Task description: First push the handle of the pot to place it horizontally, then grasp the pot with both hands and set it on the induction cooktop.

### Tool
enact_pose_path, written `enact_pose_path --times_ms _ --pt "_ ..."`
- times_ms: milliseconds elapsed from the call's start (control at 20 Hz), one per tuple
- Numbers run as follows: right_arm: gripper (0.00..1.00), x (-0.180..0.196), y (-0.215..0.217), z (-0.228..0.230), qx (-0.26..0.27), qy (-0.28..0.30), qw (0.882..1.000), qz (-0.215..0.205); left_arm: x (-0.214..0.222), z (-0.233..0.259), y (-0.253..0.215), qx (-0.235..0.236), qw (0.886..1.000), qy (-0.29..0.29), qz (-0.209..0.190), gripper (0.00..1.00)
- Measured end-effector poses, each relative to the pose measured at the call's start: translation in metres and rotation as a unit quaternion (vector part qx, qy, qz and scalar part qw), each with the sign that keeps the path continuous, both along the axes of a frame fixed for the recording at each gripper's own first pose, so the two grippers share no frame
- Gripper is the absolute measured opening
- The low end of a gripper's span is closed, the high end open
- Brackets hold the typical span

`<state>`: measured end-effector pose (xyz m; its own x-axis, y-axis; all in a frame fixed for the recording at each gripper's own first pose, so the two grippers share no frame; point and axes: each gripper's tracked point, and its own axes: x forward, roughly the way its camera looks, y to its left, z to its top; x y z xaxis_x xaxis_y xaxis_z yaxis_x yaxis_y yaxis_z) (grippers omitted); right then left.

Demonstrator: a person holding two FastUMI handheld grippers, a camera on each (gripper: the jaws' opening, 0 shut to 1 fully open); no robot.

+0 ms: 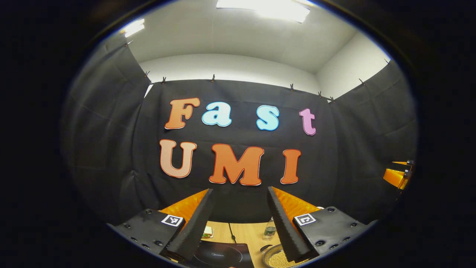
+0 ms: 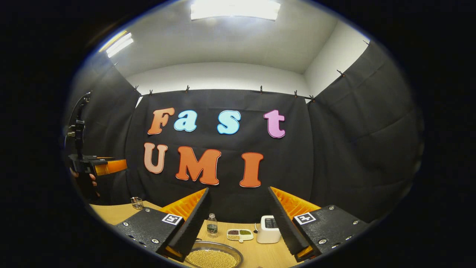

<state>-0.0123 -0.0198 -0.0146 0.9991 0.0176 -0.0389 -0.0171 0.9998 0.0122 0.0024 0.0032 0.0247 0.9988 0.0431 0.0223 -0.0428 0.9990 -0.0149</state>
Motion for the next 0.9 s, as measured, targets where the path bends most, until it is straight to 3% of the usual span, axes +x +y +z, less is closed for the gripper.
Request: enact_pose_path --times_ms 350,550,750,900 --pt "0.94 -0.010 0.000 -0.036 0.019 0.040 0.999 0.000 0.002 -0.009 -0.001 -0.001 1.000 0.023 -0.007 0.94" --pt "0.93 -0.020 0.013 -0.080 0.032 0.088 0.996 0.009 -0.004 -0.029 -0.004 0.006 0.999 0.044 -0.014 0.93" --pt "0.92 -0.029 0.021 -0.126 0.049 0.149 0.987 0.016 -0.008 -0.045 -0.010 0.035 0.997 0.062 -0.026 0.94" --pt "0.85 -0.044 0.027 -0.177 0.070 0.223 0.972 0.019 -0.009 -0.058 -0.009 0.044 0.996 0.076 -0.030 0.94"
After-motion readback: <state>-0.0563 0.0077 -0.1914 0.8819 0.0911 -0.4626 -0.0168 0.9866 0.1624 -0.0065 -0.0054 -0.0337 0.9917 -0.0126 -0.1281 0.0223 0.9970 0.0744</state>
